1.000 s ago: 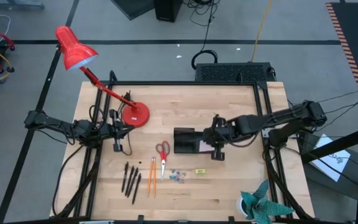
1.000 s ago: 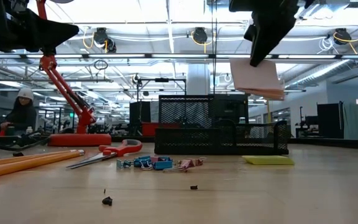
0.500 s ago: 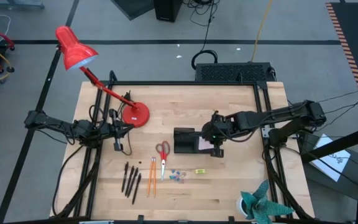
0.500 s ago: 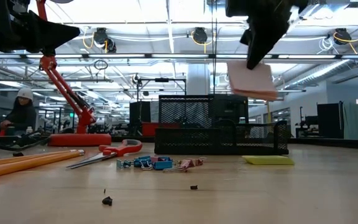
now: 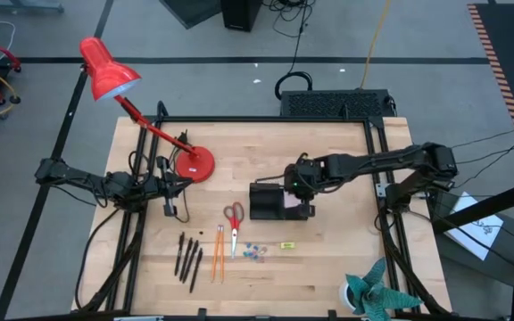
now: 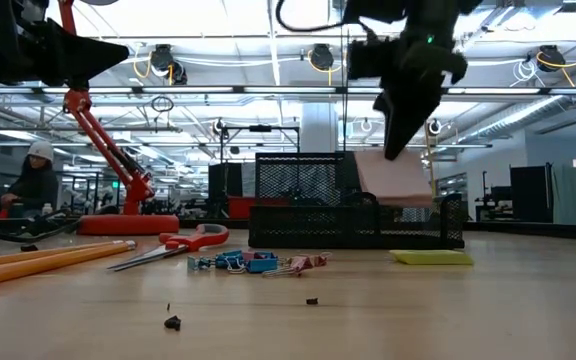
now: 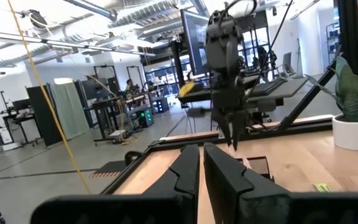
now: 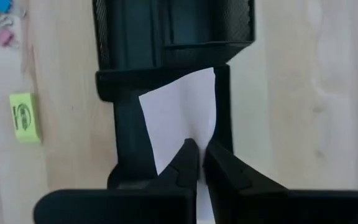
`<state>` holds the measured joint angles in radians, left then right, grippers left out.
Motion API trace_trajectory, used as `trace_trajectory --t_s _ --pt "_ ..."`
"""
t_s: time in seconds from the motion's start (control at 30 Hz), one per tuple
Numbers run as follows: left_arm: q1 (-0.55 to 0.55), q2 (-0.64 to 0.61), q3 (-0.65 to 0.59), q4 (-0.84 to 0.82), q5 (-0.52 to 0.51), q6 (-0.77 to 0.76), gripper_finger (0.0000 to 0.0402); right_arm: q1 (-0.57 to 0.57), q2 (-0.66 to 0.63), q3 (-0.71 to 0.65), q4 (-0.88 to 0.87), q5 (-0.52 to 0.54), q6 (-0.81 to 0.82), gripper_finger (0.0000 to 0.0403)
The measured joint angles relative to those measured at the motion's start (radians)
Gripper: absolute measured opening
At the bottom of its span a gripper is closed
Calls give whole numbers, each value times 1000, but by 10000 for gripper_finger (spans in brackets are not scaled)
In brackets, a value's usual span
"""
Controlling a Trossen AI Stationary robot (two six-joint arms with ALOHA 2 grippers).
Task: Pick and place office supplies into organizer
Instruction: Put the pink sticky note into the black desk organizer, then put the orange pencil into the black desk organizer
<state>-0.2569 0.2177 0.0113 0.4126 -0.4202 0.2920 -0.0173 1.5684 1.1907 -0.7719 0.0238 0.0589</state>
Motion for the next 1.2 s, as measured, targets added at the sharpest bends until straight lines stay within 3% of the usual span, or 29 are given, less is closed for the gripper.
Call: trace_trajectory --t_s 0.23,0.6,1.0,1.2 --pt "0 0 0 -9 -1 -3 33 -15 55 -81 90 -56 20 9" --pt "0 0 0 -18 -8 -4 33 -14 114 -85 119 -82 38 16" --pt "0 0 0 -19 -9 -1 33 -14 108 -85 133 -74 85 173" --pt "0 0 0 -19 -9 -3 33 -13 90 -85 129 -71 62 203"
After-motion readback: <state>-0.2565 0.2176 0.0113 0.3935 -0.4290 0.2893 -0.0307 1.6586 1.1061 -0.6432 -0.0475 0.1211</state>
